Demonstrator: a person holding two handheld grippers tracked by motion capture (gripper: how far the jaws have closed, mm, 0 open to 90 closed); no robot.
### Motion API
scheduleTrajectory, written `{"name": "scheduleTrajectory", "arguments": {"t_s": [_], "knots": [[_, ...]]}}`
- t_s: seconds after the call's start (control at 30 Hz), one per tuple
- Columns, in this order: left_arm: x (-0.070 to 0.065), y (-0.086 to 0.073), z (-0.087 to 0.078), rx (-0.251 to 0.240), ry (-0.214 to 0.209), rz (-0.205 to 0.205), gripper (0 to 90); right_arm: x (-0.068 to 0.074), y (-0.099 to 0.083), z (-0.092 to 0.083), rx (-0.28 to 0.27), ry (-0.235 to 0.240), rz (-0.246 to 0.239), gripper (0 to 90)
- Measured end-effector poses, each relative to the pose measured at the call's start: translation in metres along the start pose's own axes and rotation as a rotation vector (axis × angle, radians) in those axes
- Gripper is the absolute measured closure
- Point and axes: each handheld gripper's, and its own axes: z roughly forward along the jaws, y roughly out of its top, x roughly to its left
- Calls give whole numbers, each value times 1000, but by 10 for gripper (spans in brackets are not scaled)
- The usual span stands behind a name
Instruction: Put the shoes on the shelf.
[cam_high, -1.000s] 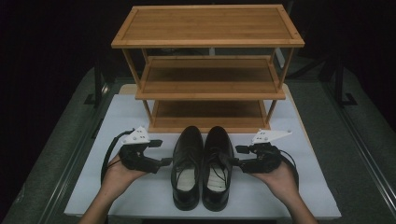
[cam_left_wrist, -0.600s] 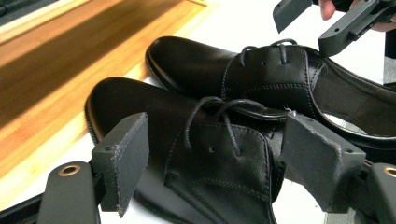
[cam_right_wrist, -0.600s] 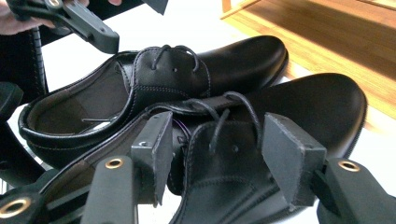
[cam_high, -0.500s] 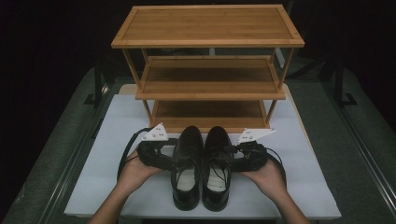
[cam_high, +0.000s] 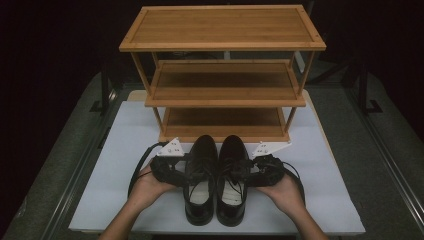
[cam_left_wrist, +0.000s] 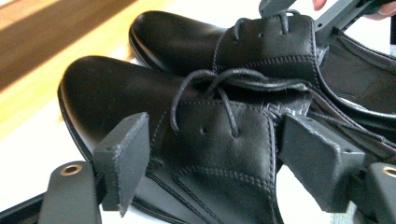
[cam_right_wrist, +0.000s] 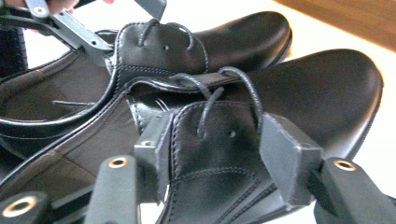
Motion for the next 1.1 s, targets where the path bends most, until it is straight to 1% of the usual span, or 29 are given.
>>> {"name": "scheduleTrajectory", "arguments": {"t_s": [0.03, 0.07, 0.1, 0.13, 0.17, 0.2, 0.23, 0.27, 0.3, 0.33, 0.37, 0.4, 0.43, 0.47, 0.5, 0.53, 0.57, 0.67, 0.7, 0.77, 0.8, 0.83, 0.87, 0.9, 0.93, 0.97, 1.0, 1.03, 1.1], "knots": [[0, -1, 0, -5, -19, 6, 290, 1, 0, 1, 1, -2, -6, 462], [0, -1, 0, -5, -19, 6, 336, 1, 0, 1, 1, -2, -6, 462], [-2, 0, -1, -6, -27, 26, 367, 2, -1, 2, 3, -5, -12, 475], [-3, 0, -1, -8, -31, 30, 384, 2, -1, 2, 2, -4, -16, 491], [-3, 0, -2, -5, -20, 40, 417, 2, -1, 1, 0, -1, -18, 513], [-3, 0, -2, -5, -20, 40, 498, 2, -1, 0, -4, 5, -20, 539], [-3, -1, -4, -2, -1, 56, 498, 2, -1, 0, -4, 5, -20, 539], [-3, -1, -5, -3, -17, 33, 582, 3, -1, -1, -11, 11, -28, 593], [-4, 0, -6, -2, -17, 29, 607, 4, -2, -2, -14, 13, -31, 618], [-4, 0, -6, -2, -17, 29, 646, 4, -2, -2, -14, 13, -31, 618], [-5, 0, -7, 4, -13, 40, 646, 4, -2, -2, -17, 17, -32, 652], [-7, 1, -7, 8, -9, 46, 722, 5, -2, -3, -24, 18, -39, 714], [-9, 2, -8, 18, 1, 45, 757, 6, -3, -3, -27, 16, -42, 749], [-9, 2, -8, 18, 1, 45, 788, 6, -3, -3, -27, 16, -42, 749], [-10, 2, -8, 24, 5, 37, 816, 7, -3, -3, -25, 16, -53, 815], [-10, 2, -8, 24, 5, 37, 837, 7, -3, -3, -27, 13, -54, 843], [-10, 1, -7, 18, 4, 22, 853, 7, -4, -3, -29, 11, -49, 857], [-11, 1, -8, 17, 15, 28, 868, 7, -5, -4, -36, 12, -45, 863], [-13, 2, -9, 11, 40, 32, 868, 8, -5, -4, -41, -1, -48, 864], [-15, 2, -11, 0, 63, 25, 869, 10, -4, -7, -52, -16, -45, 865], [-15, 2, -11, 0, 63, 25, 869, 10, -4, -7, -52, -16, -45, 865], [-14, 3, -12, -9, 86, 23, 869, 10, -4, -10, -56, -40, -42, 867], [-14, 3, -12, -9, 86, 23, 870, 10, -3, -11, -61, -47, -39, 867], [-14, 4, -15, -14, 107, 20, 871, 9, -3, -12, -63, -51, -36, 867], [-14, 4, -15, -14, 107, 20, 872, 8, -2, -13, -67, -57, -38, 868], [-13, 5, -17, -22, 130, 15, 872, 7, -1, -14, -70, -65, -37, 868], [-13, 5, -17, -22, 130, 15, 873, 7, -1, -14, -70, -65, -37, 868], [-12, 5, -19, -32, 139, 4, 874, 5, 0, -16, -74, -75, -30, 869], [-11, 6, -21, -35, 151, 6, 874, 2, 1, -19, -80, -88, -27, 870]]}}
